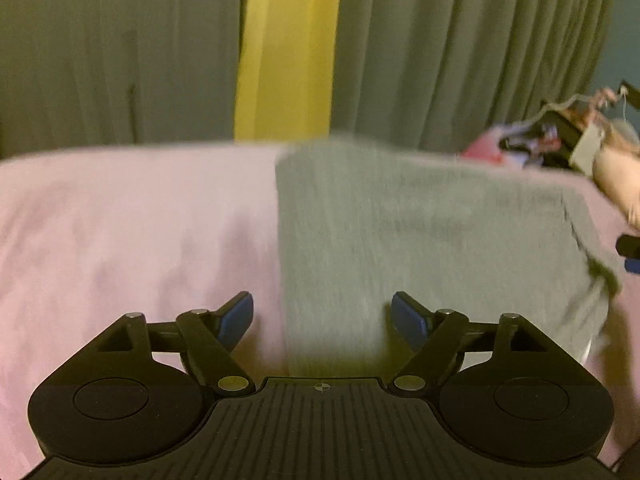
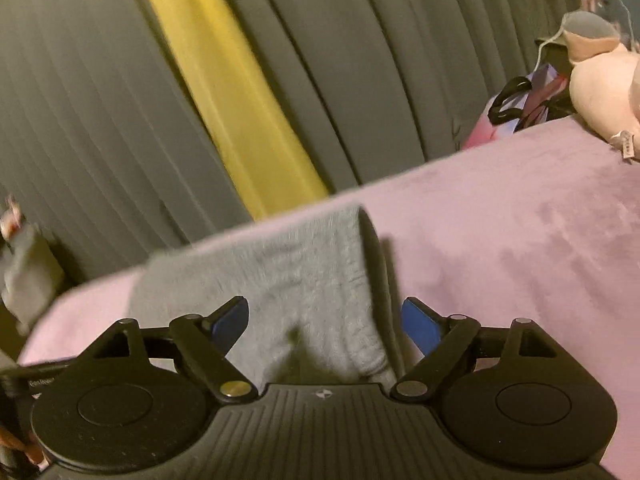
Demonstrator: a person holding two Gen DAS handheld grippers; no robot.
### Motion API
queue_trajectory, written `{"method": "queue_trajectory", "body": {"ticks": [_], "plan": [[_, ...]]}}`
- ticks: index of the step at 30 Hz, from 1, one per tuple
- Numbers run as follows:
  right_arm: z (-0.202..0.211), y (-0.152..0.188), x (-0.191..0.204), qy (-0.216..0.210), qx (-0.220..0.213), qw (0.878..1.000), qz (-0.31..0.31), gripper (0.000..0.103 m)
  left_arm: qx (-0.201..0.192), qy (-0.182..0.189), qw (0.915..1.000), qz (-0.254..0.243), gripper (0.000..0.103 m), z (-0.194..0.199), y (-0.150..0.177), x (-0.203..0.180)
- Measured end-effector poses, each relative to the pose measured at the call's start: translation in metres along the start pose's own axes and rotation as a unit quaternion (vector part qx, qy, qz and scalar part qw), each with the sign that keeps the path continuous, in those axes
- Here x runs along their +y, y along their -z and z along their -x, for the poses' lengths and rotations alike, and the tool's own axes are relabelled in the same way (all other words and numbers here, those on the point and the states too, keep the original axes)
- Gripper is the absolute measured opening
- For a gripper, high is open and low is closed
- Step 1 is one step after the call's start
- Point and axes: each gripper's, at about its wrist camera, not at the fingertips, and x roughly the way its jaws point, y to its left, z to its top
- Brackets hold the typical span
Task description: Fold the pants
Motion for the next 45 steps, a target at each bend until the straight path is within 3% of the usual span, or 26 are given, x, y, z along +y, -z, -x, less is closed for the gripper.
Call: {"method": "queue_trajectory", "body": {"ticks": [2,6,10,13,17,21,23,26,28,31,35,42,45], "plan": [[-0.010,0.016,0.003,-0.002,0.024,1.000,0.008,0.085,0.018,-0.003,0.9998,-0.001,0.082,-0.009,0.015,-0.003],[-0.033,0.043,0.011,0.066,0.059,0.994,0.057,0.085,-0.001,-0.046,0.9989,-0.013,0.090,-0.006,0.028,-0.006],[-0.024,0.048,0.014,0.082,0.032,0.995,0.040,0.087,-0.030,-0.095,0.9945,-0.031,0.094,0.013,0.038,-0.003],[-0.009,0.062,0.025,0.102,0.005,0.992,0.070,0.092,-0.036,-0.103,0.9933,-0.037,0.096,0.019,0.042,-0.008],[-0.003,0.071,0.043,0.158,0.018,0.980,0.117,0.097,-0.018,-0.096,0.9949,-0.027,0.096,0.027,0.043,-0.007],[0.014,0.094,0.050,0.133,0.048,0.983,0.116,0.099,0.008,-0.074,0.9972,-0.002,0.097,0.041,0.055,-0.007],[0.023,0.105,0.061,0.135,0.046,0.981,0.129,0.099,0.015,-0.081,0.9966,-0.001,0.097,0.052,0.061,-0.011],[0.041,0.116,0.081,0.119,0.029,0.979,0.161,0.099,-0.018,-0.110,0.9937,-0.010,0.097,0.080,0.069,-0.020],[0.054,0.123,0.094,0.106,0.012,0.979,0.175,0.099,-0.034,-0.110,0.9934,0.000,0.097,0.103,0.073,-0.020],[0.062,0.125,0.108,0.128,0.007,0.974,0.184,0.099,-0.044,-0.122,0.9914,0.017,0.097,0.138,0.084,-0.012],[0.078,0.129,0.118,0.117,-0.002,0.975,0.187,0.099,-0.044,-0.142,0.9886,0.024,0.101,0.174,0.100,0.000],[0.097,0.131,0.131,0.121,-0.010,0.973,0.194,0.099,-0.035,-0.092,0.9949,0.023,0.103,0.181,0.101,-0.016],[0.099,0.131,0.134,0.123,-0.017,0.972,0.200,0.099,-0.055,-0.068,0.9961,0.014,0.103,0.175,0.097,-0.031]]}}
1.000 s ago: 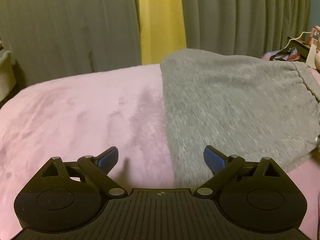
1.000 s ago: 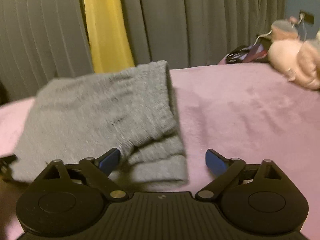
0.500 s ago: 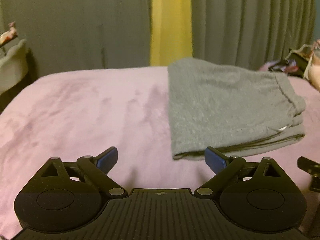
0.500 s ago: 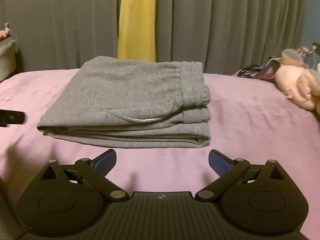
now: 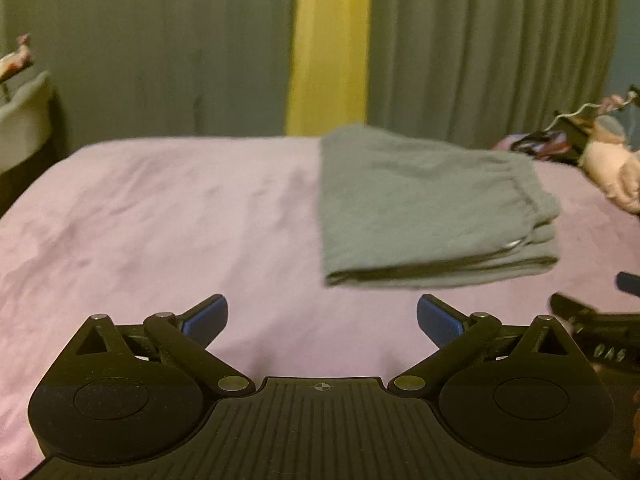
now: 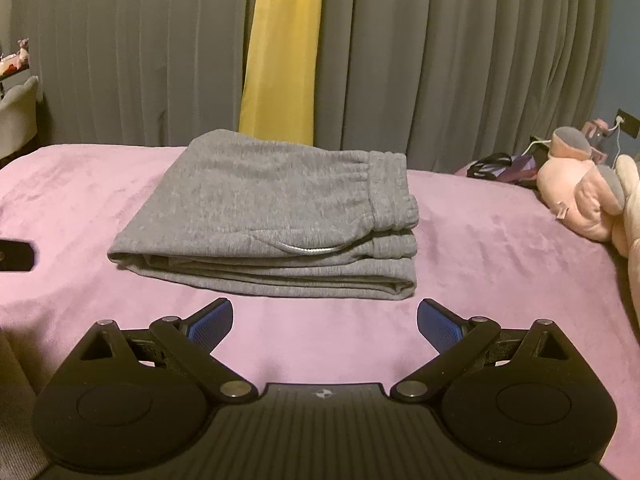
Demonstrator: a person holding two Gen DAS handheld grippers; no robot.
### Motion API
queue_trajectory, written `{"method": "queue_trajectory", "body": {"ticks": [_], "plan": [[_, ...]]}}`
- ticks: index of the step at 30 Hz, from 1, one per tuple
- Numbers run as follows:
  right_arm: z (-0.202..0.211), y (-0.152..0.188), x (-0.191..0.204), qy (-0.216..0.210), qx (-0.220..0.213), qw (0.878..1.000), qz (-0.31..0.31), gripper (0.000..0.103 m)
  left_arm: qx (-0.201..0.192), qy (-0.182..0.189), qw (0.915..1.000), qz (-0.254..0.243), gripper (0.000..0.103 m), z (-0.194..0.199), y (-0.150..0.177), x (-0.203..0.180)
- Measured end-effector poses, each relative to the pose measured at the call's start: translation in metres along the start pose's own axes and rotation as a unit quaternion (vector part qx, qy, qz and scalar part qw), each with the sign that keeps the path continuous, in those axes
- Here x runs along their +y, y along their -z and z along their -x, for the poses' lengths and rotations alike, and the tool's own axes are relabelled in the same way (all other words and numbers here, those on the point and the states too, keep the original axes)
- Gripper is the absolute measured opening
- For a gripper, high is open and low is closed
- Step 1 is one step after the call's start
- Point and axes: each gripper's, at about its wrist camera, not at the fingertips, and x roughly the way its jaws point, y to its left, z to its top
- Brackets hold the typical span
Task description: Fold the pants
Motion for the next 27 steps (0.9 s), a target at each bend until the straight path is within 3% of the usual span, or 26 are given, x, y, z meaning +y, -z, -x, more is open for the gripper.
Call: {"method": "queue_trajectory", "body": {"ticks": [4,9,12,22,27], "plan": [[-0.003,-0.003,0.001,0.005,-0.002,1.000,-0.013,0.099,-0.005,-0.003,1.0000,-0.001,0.103,-0.019,-0.005,-0.016],[-0.014,-0.004,0.000,0.024,-0.018,1.000,-0.009,0.099,0.019,-0.003,0.9995,0.023,0.103,-0.052,-0.007,-0.023],[-0.024,-0.004,-0.001,0.014,-0.012,1.000,-0.011,0.099,0.033,0.001,0.9989,0.032,0.103,-0.069,-0.005,-0.026],[-0.062,-0.007,-0.004,-0.010,0.015,1.000,-0.003,0.099,0.058,-0.011,0.9981,-0.020,0.103,-0.103,0.001,-0.045],[-0.074,-0.004,-0.010,-0.009,0.030,0.999,-0.016,0.099,0.073,0.002,0.9973,-0.011,0.103,-0.111,0.003,-0.041]]}}
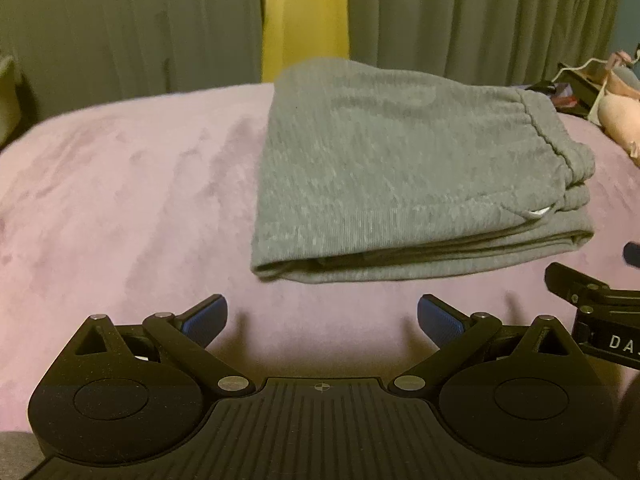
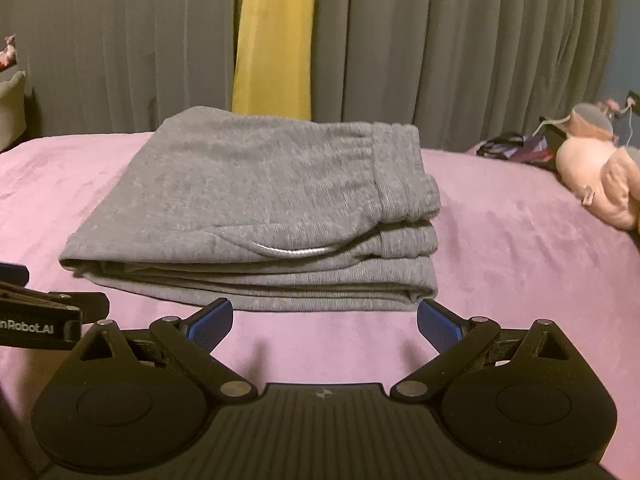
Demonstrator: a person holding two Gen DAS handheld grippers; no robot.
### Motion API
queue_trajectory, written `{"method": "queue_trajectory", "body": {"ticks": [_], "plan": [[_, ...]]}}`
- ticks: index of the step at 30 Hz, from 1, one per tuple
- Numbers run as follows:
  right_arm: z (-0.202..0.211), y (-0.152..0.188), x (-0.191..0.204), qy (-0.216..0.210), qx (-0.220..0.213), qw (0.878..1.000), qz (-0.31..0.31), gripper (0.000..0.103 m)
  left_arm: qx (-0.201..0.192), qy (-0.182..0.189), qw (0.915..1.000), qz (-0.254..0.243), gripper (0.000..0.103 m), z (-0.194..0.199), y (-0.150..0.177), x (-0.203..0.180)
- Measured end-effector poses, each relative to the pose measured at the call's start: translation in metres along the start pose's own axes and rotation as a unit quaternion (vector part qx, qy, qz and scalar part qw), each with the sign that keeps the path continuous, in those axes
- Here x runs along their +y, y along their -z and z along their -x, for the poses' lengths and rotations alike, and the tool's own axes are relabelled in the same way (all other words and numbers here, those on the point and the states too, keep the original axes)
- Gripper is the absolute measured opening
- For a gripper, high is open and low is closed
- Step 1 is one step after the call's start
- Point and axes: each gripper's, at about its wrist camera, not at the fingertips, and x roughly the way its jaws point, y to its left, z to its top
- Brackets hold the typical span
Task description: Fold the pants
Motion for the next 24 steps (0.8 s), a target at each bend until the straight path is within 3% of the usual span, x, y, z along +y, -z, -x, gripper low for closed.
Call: {"method": "queue_trajectory", "body": {"ticks": [8,24], "plan": [[-0.008,0.003,-0.007,-0.005,0.017,1.000,-0.024,0.099,0.031,0.017,0.9994,-0.002,0.103,-0.011,0.002,-0.004],[0.003,0.005,-0.007,0.007,0.001,1.000,-0.014,0.099,0.032,0.017,0.9993,-0.003,0.103,-0.008,0.005,-0.003]]}}
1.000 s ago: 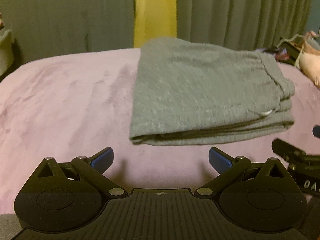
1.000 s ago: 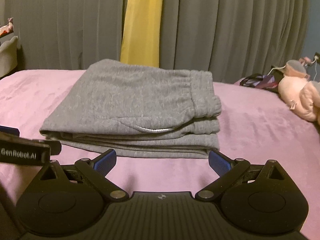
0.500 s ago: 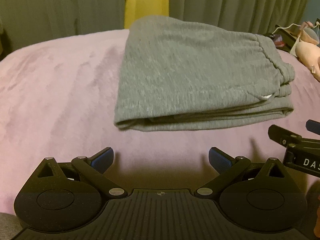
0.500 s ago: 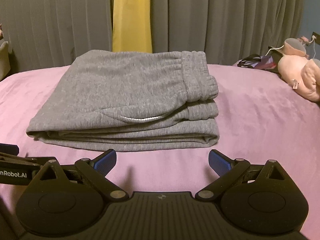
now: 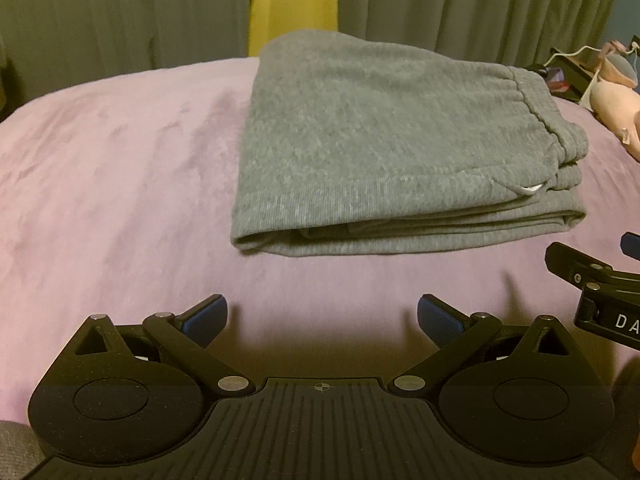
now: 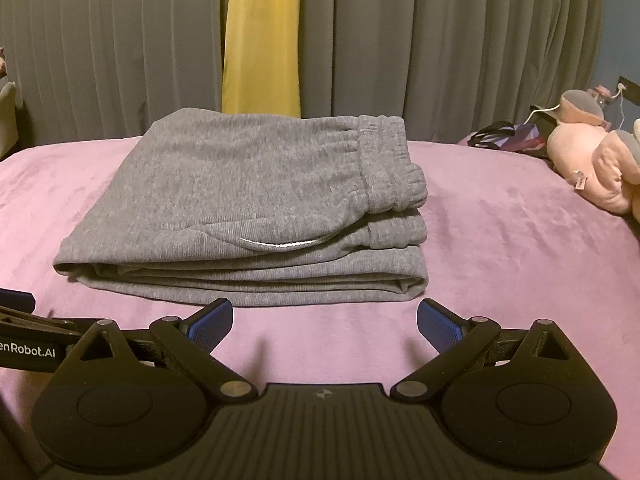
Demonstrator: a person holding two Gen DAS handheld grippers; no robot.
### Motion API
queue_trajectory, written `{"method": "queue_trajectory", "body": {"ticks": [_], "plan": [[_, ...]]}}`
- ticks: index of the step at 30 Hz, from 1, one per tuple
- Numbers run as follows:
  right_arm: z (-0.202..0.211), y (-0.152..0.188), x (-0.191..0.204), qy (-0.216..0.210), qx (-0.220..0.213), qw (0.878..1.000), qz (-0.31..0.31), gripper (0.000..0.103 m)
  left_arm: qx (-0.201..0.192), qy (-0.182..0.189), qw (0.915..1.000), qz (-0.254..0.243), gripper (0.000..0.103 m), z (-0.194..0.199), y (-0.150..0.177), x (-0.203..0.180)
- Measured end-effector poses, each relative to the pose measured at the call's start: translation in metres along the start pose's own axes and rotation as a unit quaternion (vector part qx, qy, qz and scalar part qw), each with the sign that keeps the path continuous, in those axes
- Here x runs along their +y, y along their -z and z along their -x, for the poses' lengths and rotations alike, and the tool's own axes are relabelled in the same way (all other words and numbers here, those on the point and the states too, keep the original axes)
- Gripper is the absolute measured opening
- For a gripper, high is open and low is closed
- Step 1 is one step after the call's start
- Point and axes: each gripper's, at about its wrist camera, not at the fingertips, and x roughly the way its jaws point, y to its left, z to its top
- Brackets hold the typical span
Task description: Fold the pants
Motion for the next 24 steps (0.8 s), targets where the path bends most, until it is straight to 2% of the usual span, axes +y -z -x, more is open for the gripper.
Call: {"method": "queue_trajectory", "body": {"ticks": [24], "plan": [[-0.0010,0.0015,0.0014,0.003,0.003,1.000,0.001,0.099,0.004,0.006,1.0000,0.004,0.103,-0.0014,0.0009,0.0003]]}}
